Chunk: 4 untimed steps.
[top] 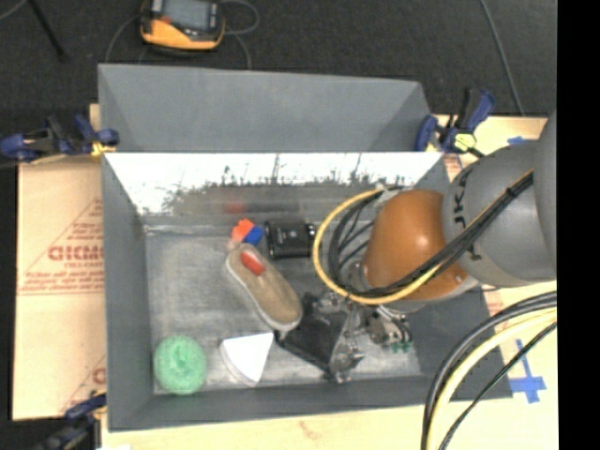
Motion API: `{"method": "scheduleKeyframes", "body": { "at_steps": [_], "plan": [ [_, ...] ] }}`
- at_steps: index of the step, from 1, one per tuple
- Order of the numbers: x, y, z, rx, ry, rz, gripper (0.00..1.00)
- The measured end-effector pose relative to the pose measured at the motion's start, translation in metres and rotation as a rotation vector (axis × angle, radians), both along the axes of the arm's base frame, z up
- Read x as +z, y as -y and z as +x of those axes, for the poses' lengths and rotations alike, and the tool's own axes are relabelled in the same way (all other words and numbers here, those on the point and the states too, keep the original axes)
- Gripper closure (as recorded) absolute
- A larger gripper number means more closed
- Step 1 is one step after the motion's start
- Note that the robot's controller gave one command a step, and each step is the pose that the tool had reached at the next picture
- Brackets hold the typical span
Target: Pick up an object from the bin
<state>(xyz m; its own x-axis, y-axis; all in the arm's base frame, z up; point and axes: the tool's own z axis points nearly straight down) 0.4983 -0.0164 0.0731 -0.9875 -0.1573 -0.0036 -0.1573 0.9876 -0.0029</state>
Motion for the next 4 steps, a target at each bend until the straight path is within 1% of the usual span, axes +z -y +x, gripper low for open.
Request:
{"method": "scheduleKeyframes", "body": {
  "at_steps": [1, 2, 3, 4],
  "plan": [
    [0.001, -0.002, 0.004, 0.355, 0.006, -0.001, 0.0],
    [0.003, -0.021, -0.001, 0.656, 0.002, 0.0, 1.0],
    [0.003, -0.021, -0.001, 0.656, 0.002, 0.0, 1.0],
    [0.043, -0.027, 0.001, 0.631, -0.011, 0.003, 1.0]
  ]
}}
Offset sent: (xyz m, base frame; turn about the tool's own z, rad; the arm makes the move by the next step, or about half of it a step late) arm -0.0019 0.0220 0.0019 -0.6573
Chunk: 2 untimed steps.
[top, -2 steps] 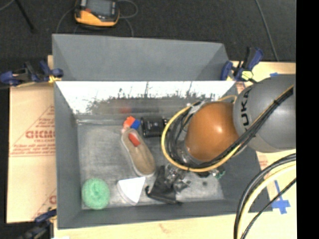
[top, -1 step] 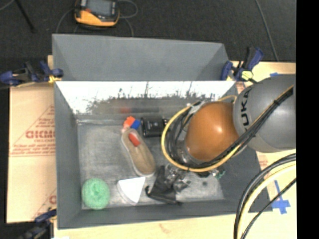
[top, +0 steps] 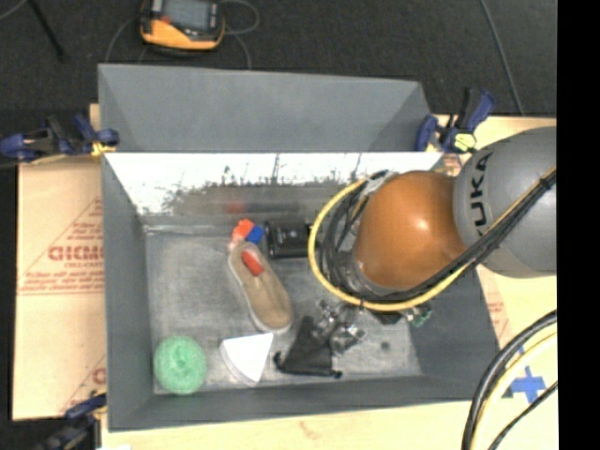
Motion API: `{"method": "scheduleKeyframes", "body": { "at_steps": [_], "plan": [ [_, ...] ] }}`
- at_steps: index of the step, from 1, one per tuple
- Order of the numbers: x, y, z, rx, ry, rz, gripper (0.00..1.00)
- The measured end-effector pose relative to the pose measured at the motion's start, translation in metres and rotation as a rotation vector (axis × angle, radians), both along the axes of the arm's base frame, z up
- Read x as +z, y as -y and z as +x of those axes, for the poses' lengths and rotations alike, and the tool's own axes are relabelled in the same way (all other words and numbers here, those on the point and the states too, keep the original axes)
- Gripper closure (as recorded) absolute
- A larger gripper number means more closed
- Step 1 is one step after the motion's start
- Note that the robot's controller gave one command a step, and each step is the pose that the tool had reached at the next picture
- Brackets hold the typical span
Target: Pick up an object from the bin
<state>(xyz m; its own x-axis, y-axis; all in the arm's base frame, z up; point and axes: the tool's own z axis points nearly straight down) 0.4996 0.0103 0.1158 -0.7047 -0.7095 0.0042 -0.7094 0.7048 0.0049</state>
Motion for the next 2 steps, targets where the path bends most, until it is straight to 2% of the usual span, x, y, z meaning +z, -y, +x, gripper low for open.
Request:
{"method": "scheduleKeyframes", "body": {
  "at_steps": [1, 2],
  "plan": [
    [0.045, -0.001, 0.002, -0.005, 0.012, 0.0, 1.0],
    [0.096, -0.004, 0.003, 0.003, 0.004, 0.0, 1.0]
  ]
}}
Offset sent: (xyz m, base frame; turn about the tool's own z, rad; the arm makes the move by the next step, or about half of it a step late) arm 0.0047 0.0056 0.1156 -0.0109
